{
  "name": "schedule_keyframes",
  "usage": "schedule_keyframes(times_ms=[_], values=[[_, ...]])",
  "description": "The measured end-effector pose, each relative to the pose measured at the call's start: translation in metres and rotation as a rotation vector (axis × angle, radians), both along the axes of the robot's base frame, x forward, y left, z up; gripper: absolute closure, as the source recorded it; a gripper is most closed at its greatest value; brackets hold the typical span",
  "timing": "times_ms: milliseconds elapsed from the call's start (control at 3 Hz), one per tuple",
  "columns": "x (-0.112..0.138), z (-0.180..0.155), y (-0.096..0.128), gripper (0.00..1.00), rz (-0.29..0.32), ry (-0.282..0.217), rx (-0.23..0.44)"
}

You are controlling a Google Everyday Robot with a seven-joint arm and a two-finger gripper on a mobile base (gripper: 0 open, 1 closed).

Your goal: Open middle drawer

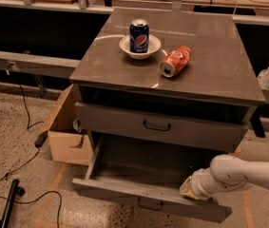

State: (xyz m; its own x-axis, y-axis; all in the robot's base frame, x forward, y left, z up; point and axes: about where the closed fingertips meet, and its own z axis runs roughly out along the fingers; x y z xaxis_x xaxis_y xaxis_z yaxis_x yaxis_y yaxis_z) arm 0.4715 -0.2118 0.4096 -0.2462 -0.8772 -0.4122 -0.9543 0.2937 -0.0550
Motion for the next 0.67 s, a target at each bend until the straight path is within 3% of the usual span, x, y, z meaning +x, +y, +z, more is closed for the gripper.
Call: schedule_keyframes(times_ms=[667], values=[[-0.062,0.007,0.006,1.0,0.022,0.133,0.014]])
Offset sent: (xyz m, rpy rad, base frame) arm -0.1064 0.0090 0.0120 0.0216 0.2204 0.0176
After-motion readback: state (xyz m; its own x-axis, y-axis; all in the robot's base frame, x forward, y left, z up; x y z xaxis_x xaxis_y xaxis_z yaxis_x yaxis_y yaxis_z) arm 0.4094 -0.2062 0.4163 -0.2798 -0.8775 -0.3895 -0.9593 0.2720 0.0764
